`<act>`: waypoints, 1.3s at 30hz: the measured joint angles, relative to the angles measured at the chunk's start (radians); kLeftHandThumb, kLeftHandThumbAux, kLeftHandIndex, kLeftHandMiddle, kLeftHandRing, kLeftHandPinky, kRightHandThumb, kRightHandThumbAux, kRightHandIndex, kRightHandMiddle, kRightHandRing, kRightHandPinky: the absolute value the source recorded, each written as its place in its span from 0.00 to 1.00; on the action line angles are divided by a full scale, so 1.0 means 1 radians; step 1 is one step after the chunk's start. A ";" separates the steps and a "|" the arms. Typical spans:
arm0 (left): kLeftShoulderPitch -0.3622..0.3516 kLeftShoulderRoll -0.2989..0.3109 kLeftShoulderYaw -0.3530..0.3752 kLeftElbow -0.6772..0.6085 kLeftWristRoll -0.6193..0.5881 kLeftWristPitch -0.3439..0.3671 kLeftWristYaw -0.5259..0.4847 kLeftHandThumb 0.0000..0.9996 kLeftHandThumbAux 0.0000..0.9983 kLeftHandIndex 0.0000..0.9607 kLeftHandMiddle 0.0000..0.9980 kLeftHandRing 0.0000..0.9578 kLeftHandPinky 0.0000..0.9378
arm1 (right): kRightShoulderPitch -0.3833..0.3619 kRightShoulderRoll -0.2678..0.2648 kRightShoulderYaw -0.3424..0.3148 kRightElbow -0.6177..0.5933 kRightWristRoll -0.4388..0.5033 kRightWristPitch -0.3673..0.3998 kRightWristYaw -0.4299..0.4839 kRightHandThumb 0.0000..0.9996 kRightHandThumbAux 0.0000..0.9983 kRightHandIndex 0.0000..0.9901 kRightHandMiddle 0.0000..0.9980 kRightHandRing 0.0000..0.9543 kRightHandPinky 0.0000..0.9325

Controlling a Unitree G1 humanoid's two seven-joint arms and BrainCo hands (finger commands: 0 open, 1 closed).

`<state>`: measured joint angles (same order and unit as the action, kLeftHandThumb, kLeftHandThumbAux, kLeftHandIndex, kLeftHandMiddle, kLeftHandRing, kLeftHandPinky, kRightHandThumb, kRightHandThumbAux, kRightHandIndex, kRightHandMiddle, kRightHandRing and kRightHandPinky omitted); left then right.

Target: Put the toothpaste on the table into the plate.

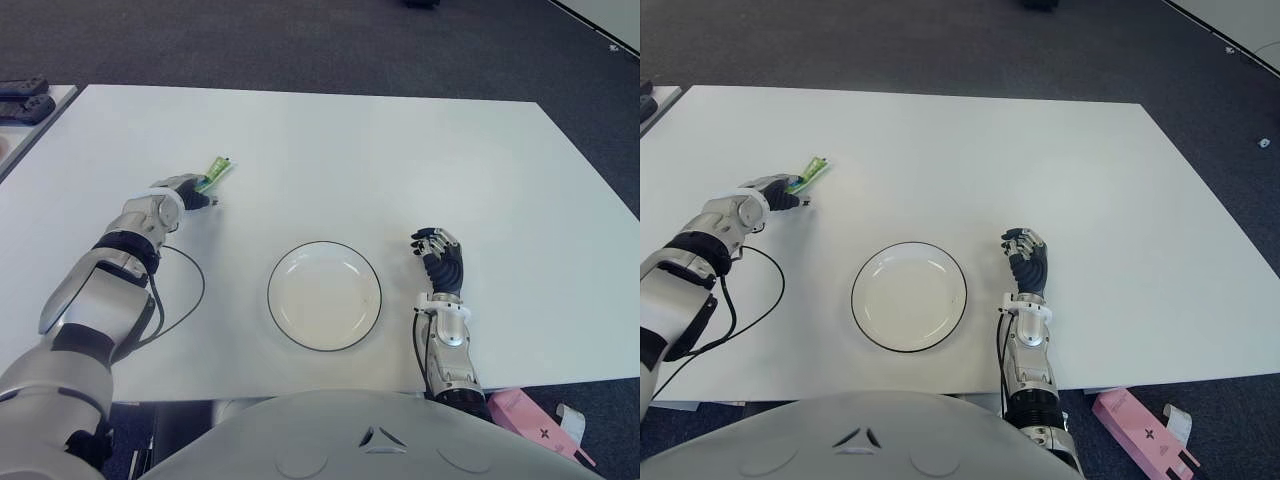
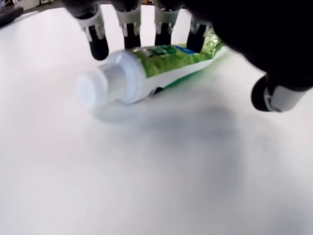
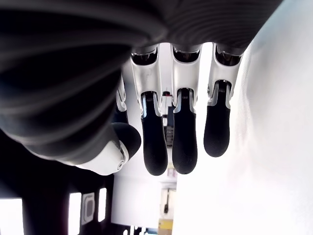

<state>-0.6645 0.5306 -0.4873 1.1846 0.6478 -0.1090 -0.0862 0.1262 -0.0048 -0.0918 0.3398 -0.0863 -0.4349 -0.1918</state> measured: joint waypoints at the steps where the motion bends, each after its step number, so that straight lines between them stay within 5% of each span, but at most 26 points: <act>1: 0.009 0.001 0.000 -0.016 -0.001 -0.007 0.000 0.45 0.33 0.00 0.00 0.00 0.09 | -0.002 -0.001 0.000 0.004 0.000 -0.005 0.002 0.71 0.73 0.44 0.50 0.53 0.54; 25: 0.353 0.099 0.036 -0.659 -0.021 0.033 -0.047 0.45 0.28 0.00 0.00 0.01 0.12 | -0.015 -0.004 0.002 0.017 -0.003 -0.008 0.001 0.71 0.73 0.44 0.49 0.53 0.54; 39: 0.414 0.126 0.053 -0.804 -0.002 0.046 -0.094 0.48 0.29 0.00 0.04 0.08 0.20 | -0.012 0.001 0.003 0.004 0.000 0.009 0.009 0.71 0.73 0.44 0.50 0.53 0.53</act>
<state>-0.2507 0.6566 -0.4345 0.3809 0.6458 -0.0633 -0.1804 0.1143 -0.0040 -0.0886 0.3437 -0.0862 -0.4263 -0.1823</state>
